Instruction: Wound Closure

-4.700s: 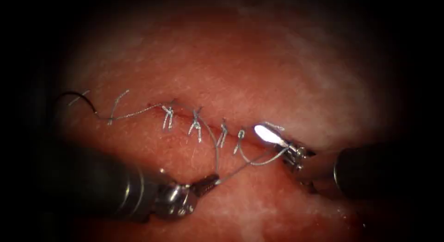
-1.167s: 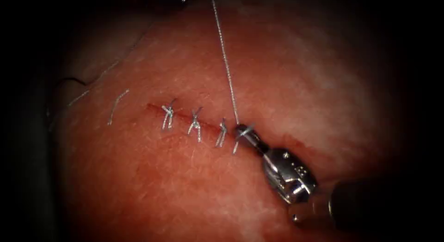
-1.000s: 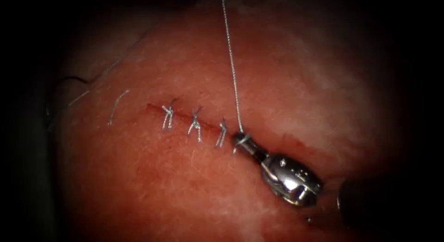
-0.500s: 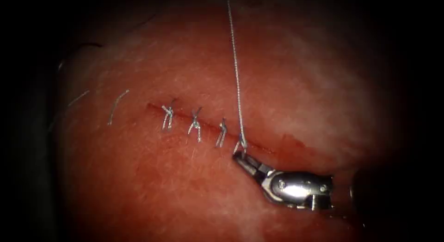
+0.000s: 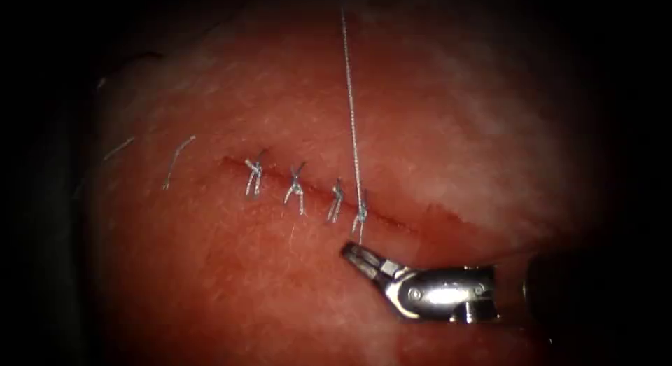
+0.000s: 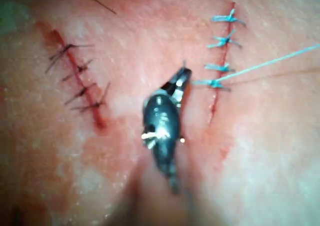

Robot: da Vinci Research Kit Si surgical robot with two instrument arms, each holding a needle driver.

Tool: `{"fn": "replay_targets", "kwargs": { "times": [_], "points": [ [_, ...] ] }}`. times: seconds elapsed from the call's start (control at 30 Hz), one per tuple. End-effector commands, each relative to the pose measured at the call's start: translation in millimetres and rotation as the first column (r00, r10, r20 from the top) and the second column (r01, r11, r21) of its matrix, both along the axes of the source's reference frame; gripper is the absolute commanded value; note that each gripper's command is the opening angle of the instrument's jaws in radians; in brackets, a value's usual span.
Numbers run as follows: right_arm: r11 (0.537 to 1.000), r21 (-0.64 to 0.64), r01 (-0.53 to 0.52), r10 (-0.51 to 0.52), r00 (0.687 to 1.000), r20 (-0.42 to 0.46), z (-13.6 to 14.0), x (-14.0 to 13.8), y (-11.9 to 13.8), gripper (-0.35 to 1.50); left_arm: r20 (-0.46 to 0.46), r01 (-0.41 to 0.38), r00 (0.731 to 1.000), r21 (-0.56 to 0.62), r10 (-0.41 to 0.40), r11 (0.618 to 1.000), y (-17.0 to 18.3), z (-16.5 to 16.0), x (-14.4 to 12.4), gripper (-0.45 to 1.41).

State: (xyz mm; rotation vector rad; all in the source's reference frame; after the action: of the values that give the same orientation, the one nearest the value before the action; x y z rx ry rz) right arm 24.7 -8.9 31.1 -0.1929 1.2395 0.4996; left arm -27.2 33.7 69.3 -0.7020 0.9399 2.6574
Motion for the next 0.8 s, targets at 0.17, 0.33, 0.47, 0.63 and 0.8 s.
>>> {"fn": "replay_targets", "kwargs": {
  "times": [0.17, 0.33, 0.47, 0.63, 0.8],
  "points": [
    [0.999, -0.017, 0.034, -0.034, 0.999, 0.018, 0.0, 1.0, -2.2, -0.35, -0.018, 0.009, 1.000, -0.021, -0.009, 1.000, 1.3, 1.2, 0.1, -0.45],
    [0.997, -0.045, 0.056, -0.054, 0.998, 0.045, -0.3, 1.1, -2.9, -0.35, -0.025, 0.016, 1.000, -0.026, -0.017, 1.000, 2.5, 1.8, 0.4, -0.45],
    [0.996, -0.049, 0.072, -0.069, 0.996, 0.064, -0.2, 1.1, -3.6, -0.35, -0.029, 0.020, 0.999, -0.028, -0.021, 0.999, 2.6, 2.0, 0.3, -0.45],
    [0.995, -0.046, 0.084, -0.080, 0.994, 0.080, 0.2, 1.1, -4.6, -0.35, -0.033, 0.023, 0.999, -0.030, -0.024, 0.999, 2.4, 2.1, 0.1, -0.45],
    [0.994, -0.041, 0.100, -0.096, 0.991, 0.094, 0.3, 1.0, -5.0, -0.35, -0.036, 0.025, 0.999, -0.033, -0.026, 0.999, 2.0, 2.2, 0.1, -0.45]
  ]
}}
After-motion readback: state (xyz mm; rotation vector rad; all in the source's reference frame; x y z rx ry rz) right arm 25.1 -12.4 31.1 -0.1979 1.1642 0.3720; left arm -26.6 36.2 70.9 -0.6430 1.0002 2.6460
